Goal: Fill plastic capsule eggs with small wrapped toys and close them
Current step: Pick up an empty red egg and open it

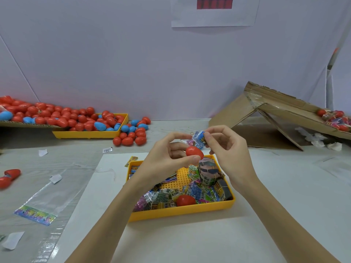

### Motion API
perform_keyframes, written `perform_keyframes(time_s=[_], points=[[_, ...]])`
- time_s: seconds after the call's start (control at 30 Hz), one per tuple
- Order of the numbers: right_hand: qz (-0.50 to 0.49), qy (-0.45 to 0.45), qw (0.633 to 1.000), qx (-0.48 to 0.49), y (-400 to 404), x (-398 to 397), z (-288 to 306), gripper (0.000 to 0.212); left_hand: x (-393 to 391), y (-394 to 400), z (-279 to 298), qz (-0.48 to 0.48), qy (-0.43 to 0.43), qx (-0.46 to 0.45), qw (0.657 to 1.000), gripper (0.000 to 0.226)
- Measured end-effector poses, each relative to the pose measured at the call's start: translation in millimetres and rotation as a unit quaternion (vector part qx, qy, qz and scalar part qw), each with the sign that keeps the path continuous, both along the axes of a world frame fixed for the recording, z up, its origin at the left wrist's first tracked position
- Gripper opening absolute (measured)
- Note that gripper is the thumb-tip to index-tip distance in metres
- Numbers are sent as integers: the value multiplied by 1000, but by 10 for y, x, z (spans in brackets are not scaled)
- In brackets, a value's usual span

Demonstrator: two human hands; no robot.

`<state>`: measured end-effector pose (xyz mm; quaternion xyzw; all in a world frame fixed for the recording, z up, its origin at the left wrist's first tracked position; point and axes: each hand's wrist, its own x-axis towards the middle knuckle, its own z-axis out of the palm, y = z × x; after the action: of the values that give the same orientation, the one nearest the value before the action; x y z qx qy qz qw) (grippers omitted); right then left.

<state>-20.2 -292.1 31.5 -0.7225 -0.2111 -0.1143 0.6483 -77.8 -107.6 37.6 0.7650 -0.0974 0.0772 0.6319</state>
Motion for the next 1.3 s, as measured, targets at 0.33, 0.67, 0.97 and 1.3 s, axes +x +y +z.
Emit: perform_keyframes(time_s=[0.33, 0.67, 0.97, 1.3], points=[[69, 3, 996, -50, -45, 17, 35, 7, 0, 20, -4, -1, -9, 1, 1000, 39], [94, 47, 991, -81, -68, 14, 58, 12, 3, 48, -5, -2, 2, -6, 1000, 34], [84, 12, 987, -134, -74, -10, 112, 20, -12, 58, 12, -9, -3, 0, 1000, 31], [119, 58, 984, -118, -117, 24, 111, 35, -6, 71, 25, -7, 0, -2, 1000, 27]])
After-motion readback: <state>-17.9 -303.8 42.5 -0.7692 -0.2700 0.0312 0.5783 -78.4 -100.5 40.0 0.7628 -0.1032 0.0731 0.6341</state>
